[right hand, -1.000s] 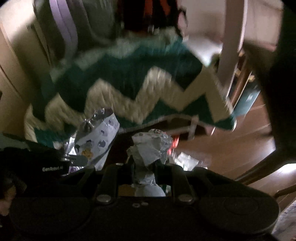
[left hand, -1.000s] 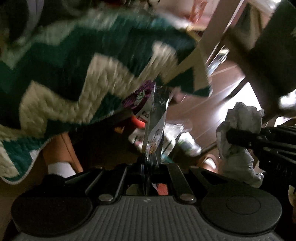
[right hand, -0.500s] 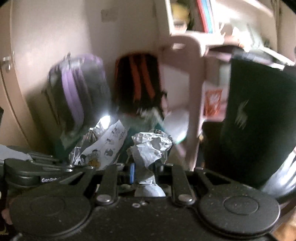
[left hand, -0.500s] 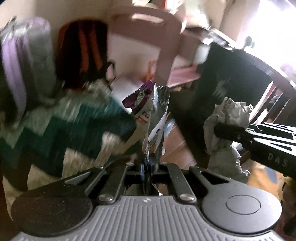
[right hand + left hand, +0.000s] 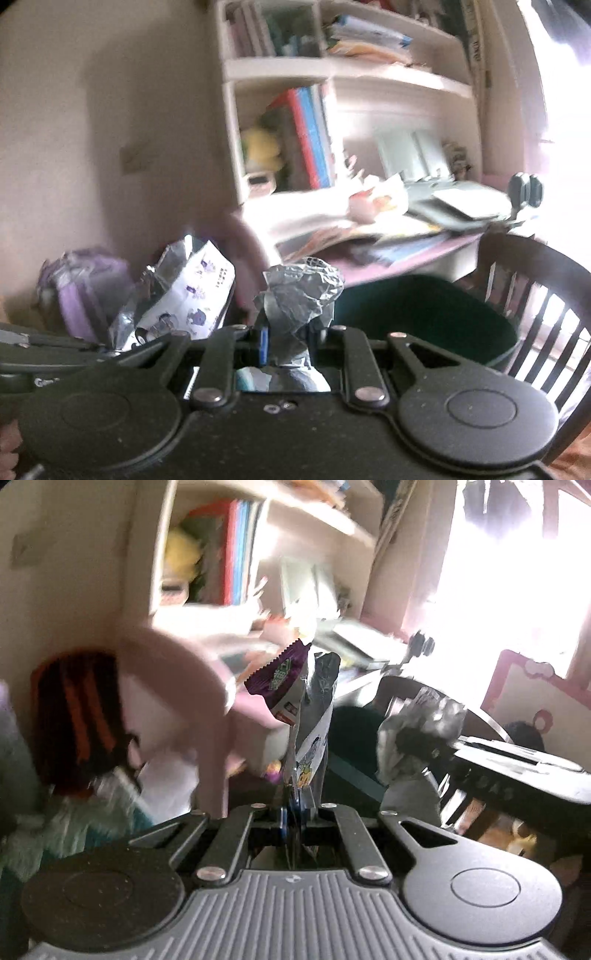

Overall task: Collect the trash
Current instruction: 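Carry the foil wrapper and crumpled foil over the green wastebasket with both tools, then open both tools to drop the foil pieces into the wastebasket, then move both tools back down toward the trash pile under the quilt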

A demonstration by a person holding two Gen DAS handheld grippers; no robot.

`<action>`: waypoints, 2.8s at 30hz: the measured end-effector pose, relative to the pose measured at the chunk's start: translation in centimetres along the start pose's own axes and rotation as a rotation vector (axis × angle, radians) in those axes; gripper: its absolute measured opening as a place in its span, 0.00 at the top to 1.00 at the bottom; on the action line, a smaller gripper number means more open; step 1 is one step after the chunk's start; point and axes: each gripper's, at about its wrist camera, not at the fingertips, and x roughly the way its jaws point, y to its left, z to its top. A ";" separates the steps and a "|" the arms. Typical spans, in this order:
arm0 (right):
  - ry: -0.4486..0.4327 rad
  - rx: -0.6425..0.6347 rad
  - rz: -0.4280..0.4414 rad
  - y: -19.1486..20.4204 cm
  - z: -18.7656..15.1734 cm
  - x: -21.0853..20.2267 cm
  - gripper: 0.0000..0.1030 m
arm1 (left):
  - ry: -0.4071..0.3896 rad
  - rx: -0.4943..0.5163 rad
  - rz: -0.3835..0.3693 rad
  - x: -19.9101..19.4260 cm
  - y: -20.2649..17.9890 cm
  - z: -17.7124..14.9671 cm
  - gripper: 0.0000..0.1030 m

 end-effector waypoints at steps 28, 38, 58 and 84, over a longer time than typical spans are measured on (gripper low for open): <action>0.209 0.123 -0.173 -16.0 -1.3 12.5 0.71 | 0.232 0.095 -0.024 21.4 -8.6 2.0 0.94; 0.221 0.058 -0.242 -15.5 -1.9 11.4 0.53 | 0.230 0.110 -0.013 21.0 -9.2 1.2 0.69; 0.150 -0.031 -0.148 -7.5 -0.3 0.6 0.48 | 0.130 0.057 -0.018 6.6 -6.0 0.8 0.48; 0.388 -0.101 0.203 13.7 -14.6 4.2 0.48 | 0.196 -0.079 0.176 -5.9 15.1 -15.6 0.48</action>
